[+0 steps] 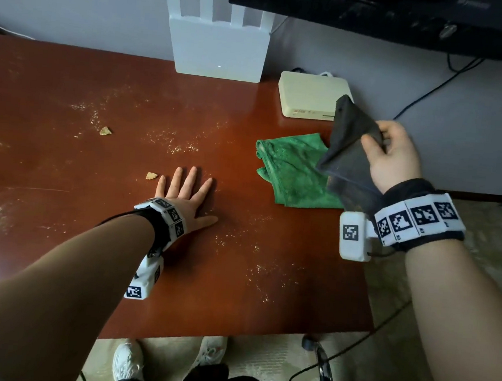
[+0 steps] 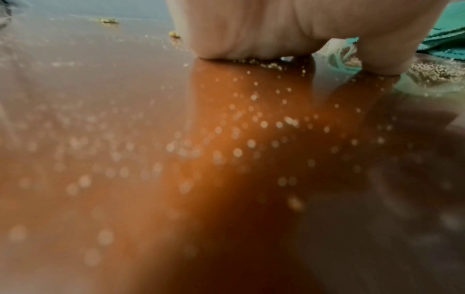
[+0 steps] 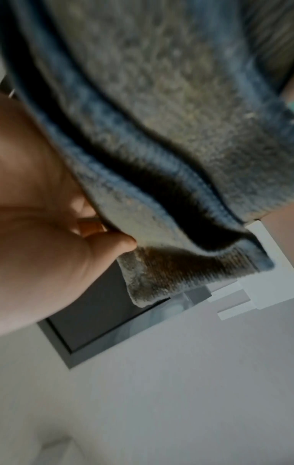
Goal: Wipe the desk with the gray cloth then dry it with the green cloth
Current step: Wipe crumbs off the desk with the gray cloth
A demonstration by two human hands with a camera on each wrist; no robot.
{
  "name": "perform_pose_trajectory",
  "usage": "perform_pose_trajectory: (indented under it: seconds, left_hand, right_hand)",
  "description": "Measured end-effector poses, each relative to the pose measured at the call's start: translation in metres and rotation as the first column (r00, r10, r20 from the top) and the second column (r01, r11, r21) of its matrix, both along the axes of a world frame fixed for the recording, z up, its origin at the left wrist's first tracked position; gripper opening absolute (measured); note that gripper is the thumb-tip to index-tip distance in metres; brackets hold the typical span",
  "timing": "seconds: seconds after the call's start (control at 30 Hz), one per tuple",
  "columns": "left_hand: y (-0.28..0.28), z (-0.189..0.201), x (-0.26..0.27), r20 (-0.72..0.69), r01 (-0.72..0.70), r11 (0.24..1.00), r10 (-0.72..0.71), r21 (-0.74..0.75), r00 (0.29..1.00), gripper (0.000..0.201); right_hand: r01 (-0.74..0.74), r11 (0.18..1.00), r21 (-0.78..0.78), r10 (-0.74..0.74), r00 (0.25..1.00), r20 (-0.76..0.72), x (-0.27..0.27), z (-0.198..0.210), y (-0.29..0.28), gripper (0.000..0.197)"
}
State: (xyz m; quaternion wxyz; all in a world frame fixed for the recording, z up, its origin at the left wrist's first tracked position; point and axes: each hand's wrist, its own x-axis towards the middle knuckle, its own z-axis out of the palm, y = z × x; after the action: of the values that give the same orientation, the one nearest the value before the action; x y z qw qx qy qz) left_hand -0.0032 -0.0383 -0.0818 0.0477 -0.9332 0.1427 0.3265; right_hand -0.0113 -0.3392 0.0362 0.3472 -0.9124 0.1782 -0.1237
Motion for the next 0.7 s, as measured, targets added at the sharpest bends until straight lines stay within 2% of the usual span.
perform_pose_trajectory:
  seconds: [0.13,0.2,0.27,0.33,0.4,0.47,0.57,0.7]
  left_hand:
    - [0.001,-0.001,-0.006,0.044,0.004,1.0,-0.003,-0.031,0.999,0.081]
    - [0.003,-0.002,-0.013,0.054,0.014,0.999,-0.011,-0.044,0.999,0.078]
    - [0.005,-0.004,-0.022,0.057,0.035,0.999,-0.033,-0.038,0.998,0.076]
    - [0.01,-0.005,-0.031,0.064,0.065,0.998,-0.063,-0.022,0.996,0.074]
    - [0.015,-0.005,-0.039,0.062,0.093,0.996,-0.093,-0.003,0.994,0.072]
    - [0.02,-0.006,-0.045,0.062,0.109,0.994,-0.11,0.01,0.992,0.071]
    - [0.024,-0.007,-0.052,0.06,0.111,0.994,-0.111,0.009,0.992,0.07]
    - [0.028,-0.007,-0.062,0.05,0.114,0.993,-0.115,0.021,0.992,0.07]
  right_hand:
    - [-0.041,0.971,-0.235,0.035,0.999,-0.031,-0.045,0.017,-0.006,0.025]
    - [-0.063,0.955,-0.288,0.039,0.995,-0.089,-0.071,0.003,-0.002,0.025]
    - [-0.102,0.949,-0.298,0.037,0.976,-0.215,-0.093,-0.029,0.005,0.025]
    - [-0.129,0.957,-0.26,0.005,0.903,-0.43,-0.113,-0.067,0.016,0.031]
    - [-0.167,0.936,-0.31,-0.06,0.792,-0.608,-0.13,-0.1,0.029,0.039]
    - [-0.179,0.913,-0.368,-0.101,0.773,-0.626,-0.14,-0.113,0.039,0.043]
    - [-0.163,0.921,-0.354,-0.103,0.774,-0.625,-0.143,-0.115,0.044,0.047]
    - [-0.237,0.864,-0.445,-0.091,0.795,-0.6,-0.146,-0.115,0.068,0.049]
